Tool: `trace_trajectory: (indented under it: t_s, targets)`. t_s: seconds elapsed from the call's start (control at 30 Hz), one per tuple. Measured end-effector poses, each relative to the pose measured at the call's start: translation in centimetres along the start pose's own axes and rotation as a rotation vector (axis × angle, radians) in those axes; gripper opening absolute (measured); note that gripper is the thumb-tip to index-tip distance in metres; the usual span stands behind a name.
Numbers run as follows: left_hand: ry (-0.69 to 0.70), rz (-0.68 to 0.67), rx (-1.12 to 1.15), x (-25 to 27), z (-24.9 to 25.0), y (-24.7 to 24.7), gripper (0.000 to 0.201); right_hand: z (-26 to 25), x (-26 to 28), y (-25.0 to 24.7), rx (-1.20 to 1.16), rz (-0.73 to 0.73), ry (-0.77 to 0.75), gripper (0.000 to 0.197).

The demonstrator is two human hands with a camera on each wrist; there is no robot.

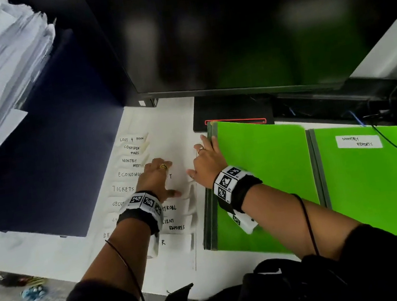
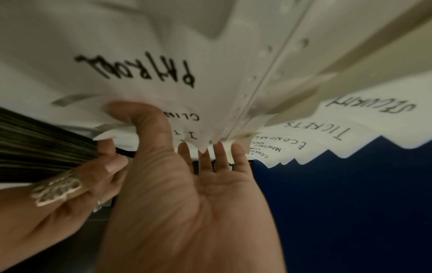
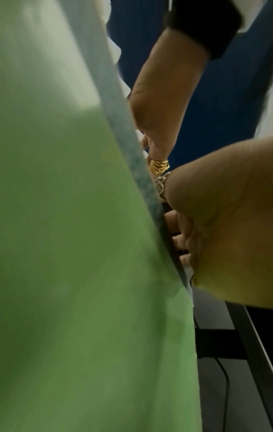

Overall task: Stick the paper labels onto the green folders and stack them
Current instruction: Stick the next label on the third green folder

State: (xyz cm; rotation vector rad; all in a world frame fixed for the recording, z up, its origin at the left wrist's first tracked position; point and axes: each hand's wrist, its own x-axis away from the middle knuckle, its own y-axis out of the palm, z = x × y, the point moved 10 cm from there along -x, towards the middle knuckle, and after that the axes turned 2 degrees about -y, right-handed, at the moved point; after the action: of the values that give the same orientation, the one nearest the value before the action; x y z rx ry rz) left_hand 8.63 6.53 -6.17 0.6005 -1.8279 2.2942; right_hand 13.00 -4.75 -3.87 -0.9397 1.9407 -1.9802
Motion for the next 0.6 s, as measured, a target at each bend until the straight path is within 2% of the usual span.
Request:
trace_trajectory:
  t_s: [0.13, 0.23, 0.43, 0.53, 0.6]
  targets:
    - [0.002, -0.017, -0.066, -0.4, 0.2, -0.3, 0.097, 0.1, -0.5, 0.8, 0.035, -0.064, 0.080, 0.052]
    - [0.017, -0.027, -0.042, -0.6, 0.5, -0.2, 0.098, 0.3, -0.7, 1.0, -0.015, -0.076, 0.109, 0.042]
    - [0.009, -0.045, -0.054, -0.8, 0.5, -0.2, 0.102, 1.6, -1.2, -0.2, -0.259, 0.070, 0.128, 0.027]
    - [-0.016, -0.096, -0.120, -1.5, 0.8, -0.5, 0.105, 2.8, -0.9, -1.2, -0.490, 0.162, 0.100, 0.016]
    - [-0.042, -0.108, -0.134, -1.9, 1.3, -1.2, 0.097, 3.7, -0.5, -1.7, -0.653, 0.237, 0.098, 0.011]
